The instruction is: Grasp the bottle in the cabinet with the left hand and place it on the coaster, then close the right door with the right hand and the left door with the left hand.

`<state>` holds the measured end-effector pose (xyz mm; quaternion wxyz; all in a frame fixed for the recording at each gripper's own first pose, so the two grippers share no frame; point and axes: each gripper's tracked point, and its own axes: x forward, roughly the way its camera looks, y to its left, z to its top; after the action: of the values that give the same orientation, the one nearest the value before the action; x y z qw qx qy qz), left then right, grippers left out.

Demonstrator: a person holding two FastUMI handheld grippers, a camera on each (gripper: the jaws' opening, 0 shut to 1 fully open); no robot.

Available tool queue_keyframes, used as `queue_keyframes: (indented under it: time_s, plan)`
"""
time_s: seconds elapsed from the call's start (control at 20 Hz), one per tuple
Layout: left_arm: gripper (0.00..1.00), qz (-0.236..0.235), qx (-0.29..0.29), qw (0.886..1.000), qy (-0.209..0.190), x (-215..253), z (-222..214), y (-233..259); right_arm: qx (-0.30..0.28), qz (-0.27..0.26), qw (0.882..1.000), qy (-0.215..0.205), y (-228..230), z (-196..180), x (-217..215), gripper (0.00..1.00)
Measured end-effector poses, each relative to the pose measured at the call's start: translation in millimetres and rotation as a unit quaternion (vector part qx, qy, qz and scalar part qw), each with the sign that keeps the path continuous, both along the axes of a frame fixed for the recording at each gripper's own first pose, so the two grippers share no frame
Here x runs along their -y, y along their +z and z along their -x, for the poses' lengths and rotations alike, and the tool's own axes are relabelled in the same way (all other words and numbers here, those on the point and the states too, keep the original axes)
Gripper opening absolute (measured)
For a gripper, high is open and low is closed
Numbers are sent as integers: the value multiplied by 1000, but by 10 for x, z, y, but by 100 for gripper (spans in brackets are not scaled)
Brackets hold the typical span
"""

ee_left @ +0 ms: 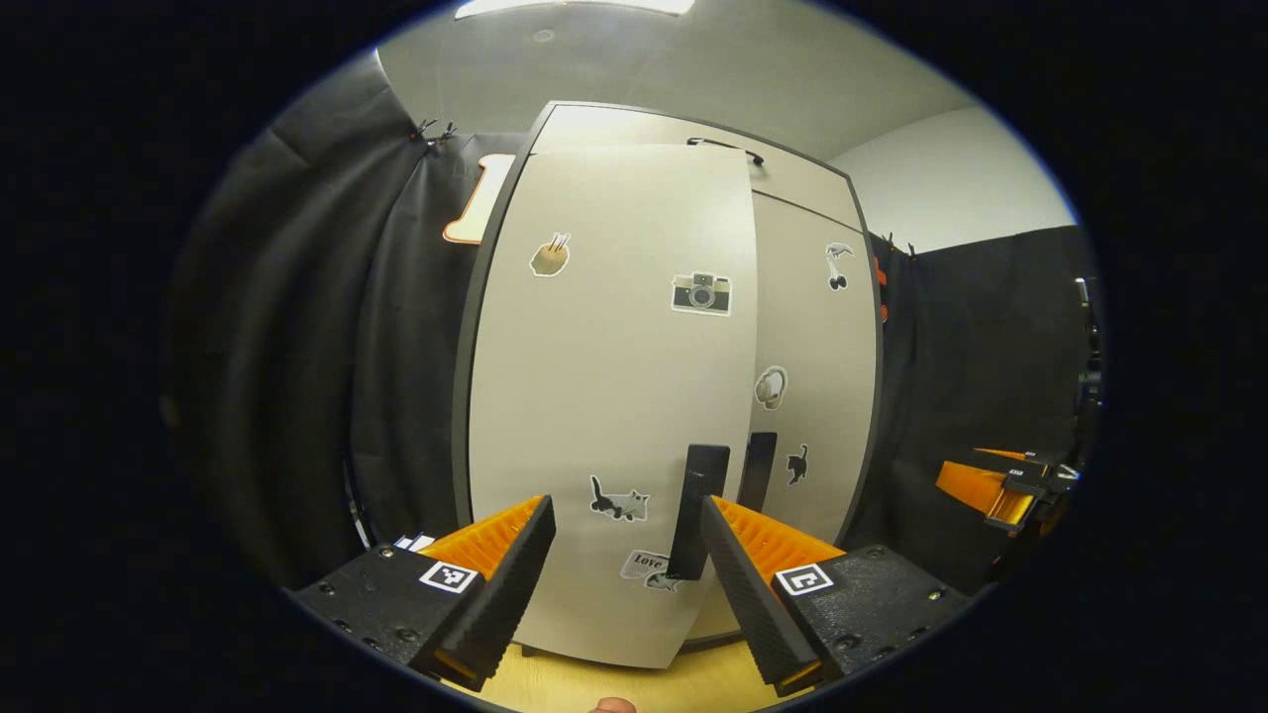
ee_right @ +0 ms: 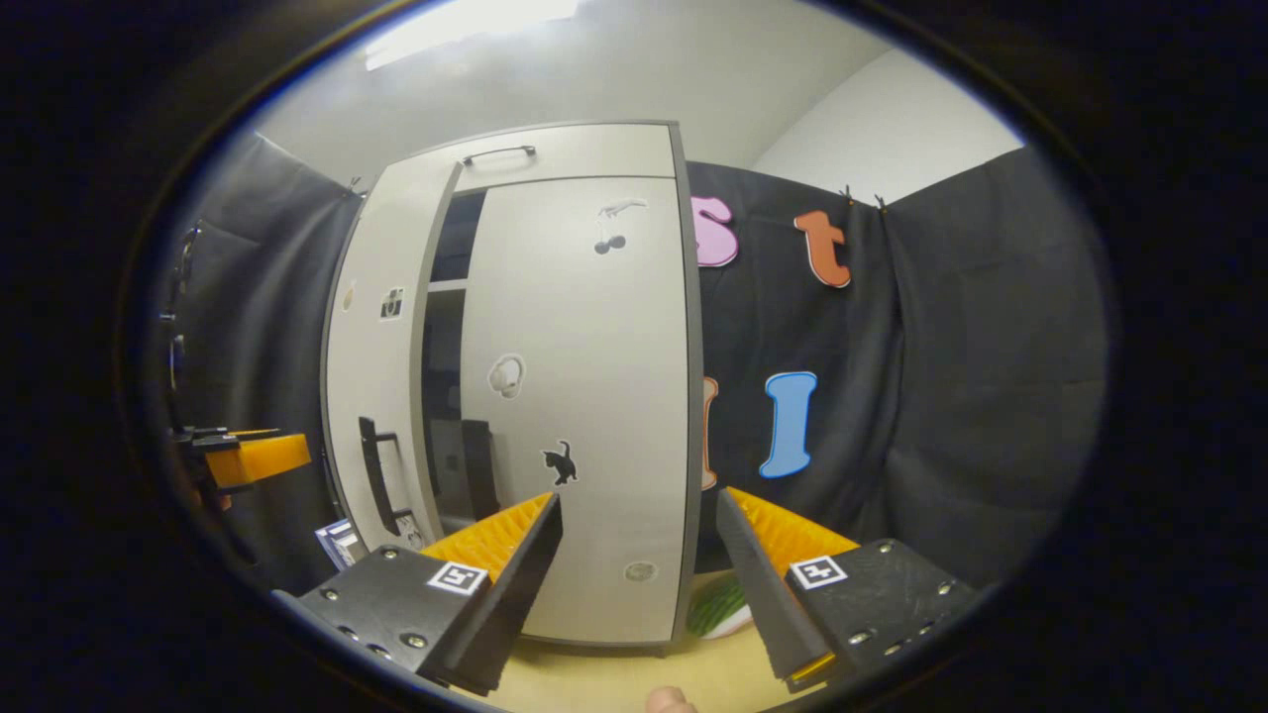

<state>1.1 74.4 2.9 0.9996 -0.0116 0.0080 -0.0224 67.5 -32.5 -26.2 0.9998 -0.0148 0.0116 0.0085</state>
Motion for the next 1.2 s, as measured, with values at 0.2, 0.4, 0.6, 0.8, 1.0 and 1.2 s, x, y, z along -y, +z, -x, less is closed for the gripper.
queue_keyframes:
  time_s: [0.2, 0.4, 0.6, 0.8, 1.0, 1.2]
  plan:
    - [94, -4, -1, 1000, 2, 16, -2, 4, -1, -1, 1000, -1, -12, -2, 30, 92]
    - [94, -3, -3, 1000, 0, 43, -7, -7, 0, -3, 1000, -2, -8, 8, 61, 92]
    - [94, -5, -4, 1000, -9, 121, -12, -2, -2, 1, 1000, -6, -16, 27, 118, 93]
    - [94, -7, -2, 1000, -9, 159, -8, 20, 1, 0, 1000, -8, 10, 57, 159, 95]
    - [94, -5, 1, 1000, -6, 190, 27, 60, 5, -2, 1000, -8, 53, 78, 182, 92]
    - [94, -10, 3, 1000, -4, 219, 66, 101, 8, -5, 1000, -6, 88, 98, 188, 92]
